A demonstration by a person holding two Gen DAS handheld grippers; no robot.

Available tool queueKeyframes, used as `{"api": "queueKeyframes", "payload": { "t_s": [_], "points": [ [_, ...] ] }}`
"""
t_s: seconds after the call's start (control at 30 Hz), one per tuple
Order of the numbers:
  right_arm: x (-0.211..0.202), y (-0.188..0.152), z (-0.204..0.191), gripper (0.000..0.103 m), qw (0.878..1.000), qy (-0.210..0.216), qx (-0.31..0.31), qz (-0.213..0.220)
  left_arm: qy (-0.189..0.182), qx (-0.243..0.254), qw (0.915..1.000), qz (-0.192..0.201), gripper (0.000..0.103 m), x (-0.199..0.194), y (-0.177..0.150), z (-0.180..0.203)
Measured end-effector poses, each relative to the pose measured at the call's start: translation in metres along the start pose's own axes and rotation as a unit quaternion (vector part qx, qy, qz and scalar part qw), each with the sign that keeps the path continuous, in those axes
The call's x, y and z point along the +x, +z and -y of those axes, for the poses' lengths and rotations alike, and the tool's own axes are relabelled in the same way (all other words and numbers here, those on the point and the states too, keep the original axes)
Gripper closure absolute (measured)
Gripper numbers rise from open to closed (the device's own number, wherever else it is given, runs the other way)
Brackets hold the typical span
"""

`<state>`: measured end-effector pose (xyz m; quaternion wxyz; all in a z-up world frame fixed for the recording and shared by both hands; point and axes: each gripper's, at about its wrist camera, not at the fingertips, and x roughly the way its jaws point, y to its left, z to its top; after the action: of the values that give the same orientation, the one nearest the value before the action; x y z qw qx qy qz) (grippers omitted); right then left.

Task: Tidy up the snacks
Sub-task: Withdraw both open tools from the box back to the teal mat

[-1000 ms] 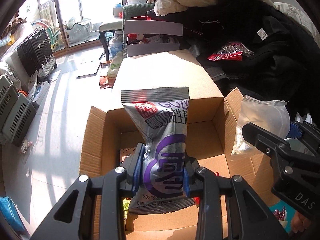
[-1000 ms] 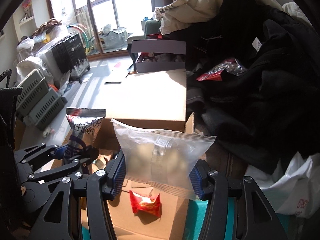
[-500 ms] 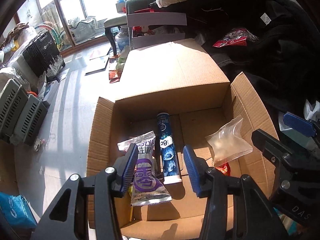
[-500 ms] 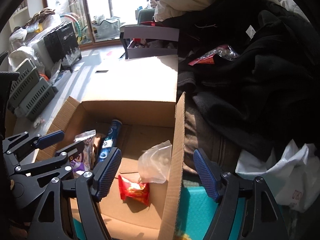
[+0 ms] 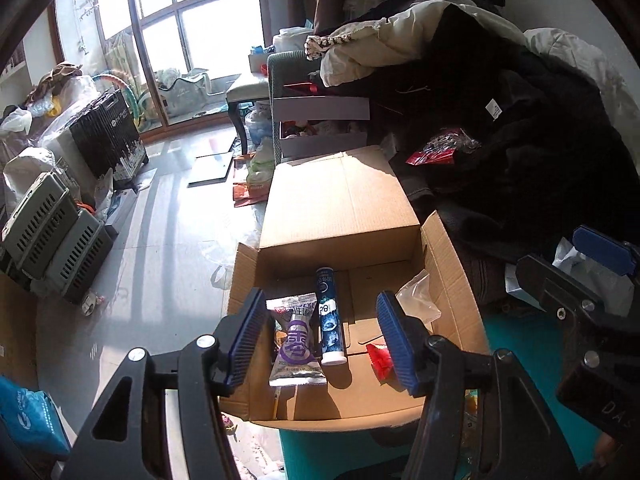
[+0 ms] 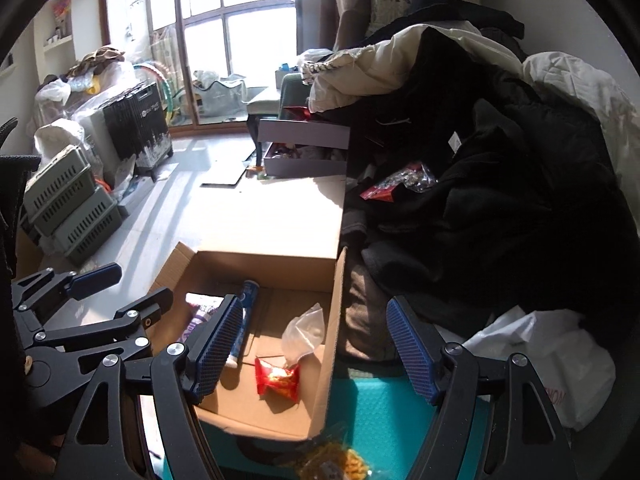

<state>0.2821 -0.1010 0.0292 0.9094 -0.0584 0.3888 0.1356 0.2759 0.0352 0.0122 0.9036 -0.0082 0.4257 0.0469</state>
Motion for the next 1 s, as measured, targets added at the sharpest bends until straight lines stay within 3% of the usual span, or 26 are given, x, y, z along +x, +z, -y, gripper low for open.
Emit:
{"api": "queueKeyframes", "payload": {
  "t_s": [0.37,0.57,1.0],
  "points": [
    [-0.093,0.002,0.0,0.028,0.999,0.003,0.002,0.052,-0.011,0.011,0.9977,0.067,0.046,-0.095,-0.006,0.007],
    [-0.134,-0.012,0.002,0.027,0.997,0.004,-0.001,0.073,-0.024,0.021,0.9954,0.09,0.046,-0.131,-0.025,0.016],
    [-0.166,-0.081,0.011,0.027,0.997,0.0,0.008,0.075,-0.053,0.025,0.9951,0.08,0.046,-0.157,-0.093,0.039]
  ]
}}
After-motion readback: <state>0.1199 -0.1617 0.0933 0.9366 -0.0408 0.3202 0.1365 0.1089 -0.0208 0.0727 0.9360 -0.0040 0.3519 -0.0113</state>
